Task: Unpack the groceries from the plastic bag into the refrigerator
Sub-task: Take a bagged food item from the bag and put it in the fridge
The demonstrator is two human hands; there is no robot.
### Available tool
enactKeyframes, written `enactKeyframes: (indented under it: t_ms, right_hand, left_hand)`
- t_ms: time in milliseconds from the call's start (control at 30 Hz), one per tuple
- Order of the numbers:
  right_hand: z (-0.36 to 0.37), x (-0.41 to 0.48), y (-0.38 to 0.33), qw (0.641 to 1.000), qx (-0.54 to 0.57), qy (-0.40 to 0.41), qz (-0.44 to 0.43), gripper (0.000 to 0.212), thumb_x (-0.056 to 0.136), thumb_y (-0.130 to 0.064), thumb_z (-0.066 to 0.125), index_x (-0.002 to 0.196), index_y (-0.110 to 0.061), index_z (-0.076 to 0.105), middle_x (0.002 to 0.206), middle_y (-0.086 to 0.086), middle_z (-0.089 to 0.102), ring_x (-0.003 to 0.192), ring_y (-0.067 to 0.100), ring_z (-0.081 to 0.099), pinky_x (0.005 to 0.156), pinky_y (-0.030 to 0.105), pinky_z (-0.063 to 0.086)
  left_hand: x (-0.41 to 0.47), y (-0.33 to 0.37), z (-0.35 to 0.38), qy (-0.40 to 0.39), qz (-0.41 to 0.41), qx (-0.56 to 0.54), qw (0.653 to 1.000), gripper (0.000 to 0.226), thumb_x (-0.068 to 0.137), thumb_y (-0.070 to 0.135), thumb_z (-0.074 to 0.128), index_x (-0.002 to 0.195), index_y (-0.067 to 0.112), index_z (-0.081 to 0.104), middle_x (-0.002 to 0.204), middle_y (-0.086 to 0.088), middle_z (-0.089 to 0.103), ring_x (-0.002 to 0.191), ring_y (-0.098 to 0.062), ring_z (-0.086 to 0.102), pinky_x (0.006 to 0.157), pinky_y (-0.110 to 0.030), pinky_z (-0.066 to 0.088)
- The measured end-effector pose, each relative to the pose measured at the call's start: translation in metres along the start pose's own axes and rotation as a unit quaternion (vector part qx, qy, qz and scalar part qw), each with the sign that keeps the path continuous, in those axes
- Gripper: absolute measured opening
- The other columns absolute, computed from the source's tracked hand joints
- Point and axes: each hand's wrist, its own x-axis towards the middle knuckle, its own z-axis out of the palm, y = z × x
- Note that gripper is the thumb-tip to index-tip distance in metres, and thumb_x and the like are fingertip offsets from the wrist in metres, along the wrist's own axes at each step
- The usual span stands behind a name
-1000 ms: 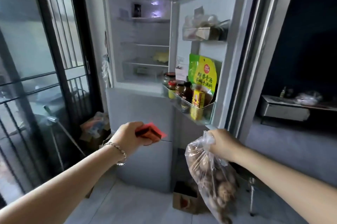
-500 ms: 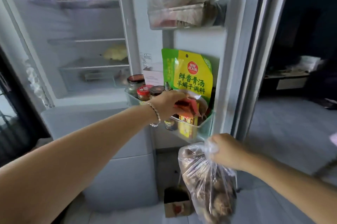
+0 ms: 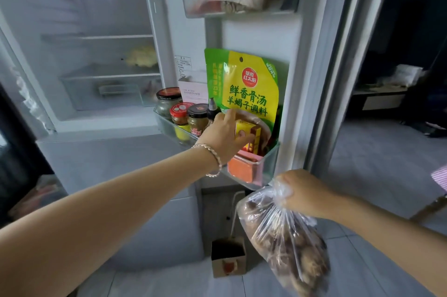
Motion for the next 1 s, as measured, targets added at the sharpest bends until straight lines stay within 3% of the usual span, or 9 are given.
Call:
enactKeyframes:
  t_ms: [67,167,233,300,400,567,733,833,1000]
  right_hand:
    - [0.001,-0.001,0.0,1.0,0.018,0.001,0.004,0.017,0.077,-0.007,0.061,0.068,-0.006,0.046,0.069,0.005,0.051,0.062,0.022,0.056,0.062,0.035,0.047]
    - [0.0,-0.002,0.0,0.999,0.035,-0.022,-0.004,0.016,0.08,-0.004,0.059,0.07,-0.007,0.046,0.065,0.0,0.043,0.039,0.008,0.043,0.046,0.018,0.034]
    - [0.0,-0.002,0.0,0.999,0.029,-0.028,-0.006,0.016,0.08,-0.005,0.058,0.069,-0.002,0.047,0.066,0.0,0.044,0.045,0.007,0.038,0.048,0.018,0.034]
    - [0.002,0.0,-0.002,0.999,0.031,-0.023,-0.011,0.03,0.08,-0.005,0.058,0.059,-0.012,0.037,0.062,-0.003,0.037,0.051,0.01,0.033,0.052,0.024,0.03]
    - [0.005,0.002,-0.009,0.998,0.04,-0.023,-0.037,0.041,0.078,-0.004,0.058,0.056,-0.017,0.026,0.061,-0.004,0.031,0.053,0.01,0.028,0.051,0.023,0.022]
    - [0.017,0.008,-0.022,0.995,0.07,-0.027,-0.063,0.034,0.078,-0.005,0.059,0.058,-0.015,0.034,0.063,-0.001,0.038,0.056,0.013,0.036,0.055,0.026,0.029]
    - [0.046,0.018,-0.043,0.993,0.056,-0.039,-0.101,0.023,0.077,-0.003,0.056,0.064,-0.01,0.04,0.069,0.003,0.041,0.063,0.017,0.038,0.055,0.029,0.03]
    - [0.064,0.033,-0.068,0.99,0.057,-0.055,-0.12,0.007,0.081,-0.008,0.057,0.075,-0.009,0.054,0.085,0.004,0.057,0.081,0.021,0.055,0.07,0.03,0.045]
    - [0.089,0.077,-0.135,0.987,0.016,-0.076,-0.141,0.012,0.087,-0.012,0.05,0.076,-0.015,0.052,0.083,0.0,0.052,0.077,0.015,0.049,0.055,0.019,0.034]
  left_hand:
    - [0.007,0.009,0.004,-0.024,-0.027,-0.005,0.999,0.079,0.082,0.054,0.058,0.144,0.025,0.019,0.139,-0.014,0.039,0.112,-0.03,0.055,0.089,-0.037,0.047]
    - [0.014,0.018,0.012,-0.023,-0.03,0.033,0.999,0.065,0.085,0.044,0.06,0.139,0.024,0.032,0.13,-0.012,0.052,0.108,-0.031,0.057,0.086,-0.038,0.05]
    - [0.014,0.02,0.019,0.008,-0.046,0.027,0.999,0.052,0.085,0.04,0.06,0.13,0.021,0.042,0.119,-0.013,0.058,0.1,-0.032,0.059,0.077,-0.036,0.048]
    - [0.012,0.021,0.024,0.023,-0.042,0.003,0.999,0.049,0.084,0.04,0.062,0.125,0.02,0.045,0.113,-0.012,0.059,0.095,-0.031,0.06,0.072,-0.033,0.045]
    - [0.008,0.019,0.023,0.024,-0.01,0.005,1.0,0.055,0.082,0.048,0.063,0.127,0.021,0.045,0.111,-0.008,0.063,0.091,-0.027,0.062,0.073,-0.032,0.049]
    - [0.003,0.016,0.015,-0.021,-0.006,0.048,0.999,0.068,0.082,0.052,0.059,0.136,0.021,0.033,0.114,-0.009,0.063,0.095,-0.028,0.062,0.078,-0.037,0.053]
    - [-0.021,-0.014,-0.011,0.111,0.016,-0.033,0.993,0.044,0.087,0.037,0.059,0.124,0.016,0.049,0.119,-0.006,0.056,0.095,-0.022,0.062,0.082,-0.039,0.054]
    - [-0.047,-0.058,-0.023,0.156,-0.082,-0.008,0.984,0.017,0.088,0.026,0.055,0.099,0.015,0.062,0.1,-0.002,0.063,0.088,-0.024,0.062,0.08,-0.036,0.052]
    - [-0.089,-0.161,-0.042,-0.001,-0.273,0.064,0.96,0.017,0.087,0.024,0.051,0.1,0.024,0.062,0.104,0.001,0.066,0.099,-0.024,0.061,0.087,-0.032,0.05]
